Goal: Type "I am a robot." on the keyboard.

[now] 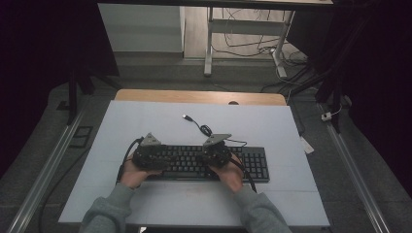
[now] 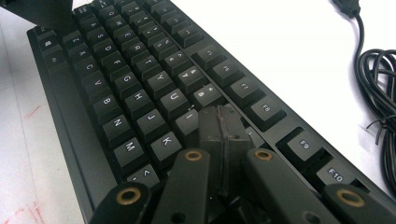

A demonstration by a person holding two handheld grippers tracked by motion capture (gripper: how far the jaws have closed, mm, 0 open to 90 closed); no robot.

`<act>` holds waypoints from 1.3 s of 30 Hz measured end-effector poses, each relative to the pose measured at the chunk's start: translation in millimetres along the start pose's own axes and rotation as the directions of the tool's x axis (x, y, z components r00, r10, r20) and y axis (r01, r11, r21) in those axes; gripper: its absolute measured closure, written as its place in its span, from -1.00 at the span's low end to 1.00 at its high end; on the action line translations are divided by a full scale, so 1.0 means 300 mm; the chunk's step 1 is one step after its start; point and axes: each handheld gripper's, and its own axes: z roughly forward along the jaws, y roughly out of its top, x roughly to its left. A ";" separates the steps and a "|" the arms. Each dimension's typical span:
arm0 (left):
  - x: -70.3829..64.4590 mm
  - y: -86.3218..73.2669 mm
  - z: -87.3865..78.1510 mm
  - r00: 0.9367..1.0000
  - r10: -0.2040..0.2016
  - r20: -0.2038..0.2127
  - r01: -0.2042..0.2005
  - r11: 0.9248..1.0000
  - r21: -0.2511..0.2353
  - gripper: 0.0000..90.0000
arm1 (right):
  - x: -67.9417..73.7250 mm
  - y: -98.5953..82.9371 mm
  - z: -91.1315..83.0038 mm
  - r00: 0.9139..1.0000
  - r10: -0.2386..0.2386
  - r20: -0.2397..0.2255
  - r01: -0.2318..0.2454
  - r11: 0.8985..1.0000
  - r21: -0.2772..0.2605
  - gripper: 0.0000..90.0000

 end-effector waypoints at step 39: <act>0.016 -0.005 -0.009 1.000 -0.012 -0.010 0.011 1.000 -0.009 -0.22 | -0.038 -0.076 -0.203 1.000 0.021 -0.001 -0.021 0.992 -0.123 0.27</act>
